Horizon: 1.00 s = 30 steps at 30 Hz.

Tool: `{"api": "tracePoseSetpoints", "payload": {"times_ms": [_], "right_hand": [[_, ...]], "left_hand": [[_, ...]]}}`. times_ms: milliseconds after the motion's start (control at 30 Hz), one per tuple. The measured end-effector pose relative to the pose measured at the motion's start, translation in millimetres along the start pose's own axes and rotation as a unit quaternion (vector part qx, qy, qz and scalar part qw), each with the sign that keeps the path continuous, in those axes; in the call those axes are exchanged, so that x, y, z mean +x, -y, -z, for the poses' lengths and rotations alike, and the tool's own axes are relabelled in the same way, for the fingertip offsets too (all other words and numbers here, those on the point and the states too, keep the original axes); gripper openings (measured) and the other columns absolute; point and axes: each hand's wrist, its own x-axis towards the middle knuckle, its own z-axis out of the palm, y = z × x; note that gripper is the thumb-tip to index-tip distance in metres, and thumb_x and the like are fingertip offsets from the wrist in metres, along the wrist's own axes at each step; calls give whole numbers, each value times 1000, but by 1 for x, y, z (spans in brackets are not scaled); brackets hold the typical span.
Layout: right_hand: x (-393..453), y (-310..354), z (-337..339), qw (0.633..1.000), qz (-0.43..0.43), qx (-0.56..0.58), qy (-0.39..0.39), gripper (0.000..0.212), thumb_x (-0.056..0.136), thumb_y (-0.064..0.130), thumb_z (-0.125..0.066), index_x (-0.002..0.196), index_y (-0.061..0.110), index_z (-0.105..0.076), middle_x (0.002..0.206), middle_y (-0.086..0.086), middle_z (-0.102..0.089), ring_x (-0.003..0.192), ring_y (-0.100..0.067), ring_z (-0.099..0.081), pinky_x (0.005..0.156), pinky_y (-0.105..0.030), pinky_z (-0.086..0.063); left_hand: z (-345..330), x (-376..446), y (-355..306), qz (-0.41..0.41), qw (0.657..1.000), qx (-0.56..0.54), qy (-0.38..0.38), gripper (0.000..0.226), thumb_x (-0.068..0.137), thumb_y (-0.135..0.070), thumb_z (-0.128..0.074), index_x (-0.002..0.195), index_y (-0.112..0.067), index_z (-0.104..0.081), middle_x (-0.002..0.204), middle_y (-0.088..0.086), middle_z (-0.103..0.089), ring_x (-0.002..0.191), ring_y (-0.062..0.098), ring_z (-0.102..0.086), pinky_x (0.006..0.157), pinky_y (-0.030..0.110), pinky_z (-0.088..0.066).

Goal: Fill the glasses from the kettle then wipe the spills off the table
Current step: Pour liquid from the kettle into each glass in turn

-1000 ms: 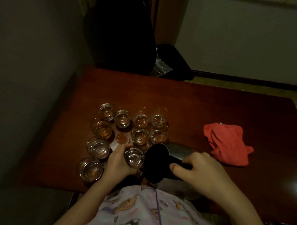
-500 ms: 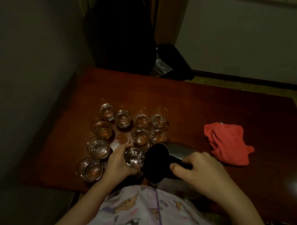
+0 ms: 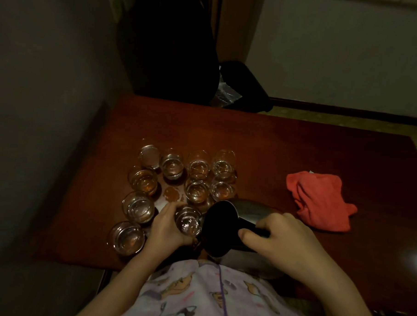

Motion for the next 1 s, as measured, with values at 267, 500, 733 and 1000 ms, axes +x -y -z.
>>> {"api": "tracePoseSetpoints", "payload": {"times_ms": [267,500,733,1000], "right_hand": [[0,1,1,1000,2,-3,-3,58,79,57,-52,65,0,-53,51,-2,-38,47,-18,-33,52,-32,-25],[1,-1,1,1000,1,2,-1,58,78,57,-51,61,1,-51,51,-2,-37,46,-18,-32,52,-32,-25],[2,1,3,1000,-2,-11,8,53,78,57,-51,56,9,-47,52,-1,-36,46,-17,-32,50,-31,-22],[6,-3,-1,1000,4,-11,-7,53,78,55,-53,55,7,-46,50,-2,-34,46,-18,-32,49,-33,-21]], "left_hand": [[-1,1,4,-3,1000,-1,0,77,41,-21,-91,109,-22,-55,104,-10,-58,92,0,-54,72,1,-37],[-2,2,5,-11,1000,8,-1,77,41,-22,-90,110,-18,-57,104,-7,-59,93,6,-57,73,1,-37],[-2,2,1,-9,1000,9,-5,76,42,-18,-91,110,-14,-57,102,-7,-57,91,7,-55,72,3,-37],[-2,3,3,-7,1000,0,-2,77,41,-22,-92,109,-13,-57,103,-6,-58,93,8,-56,74,4,-37]]}}
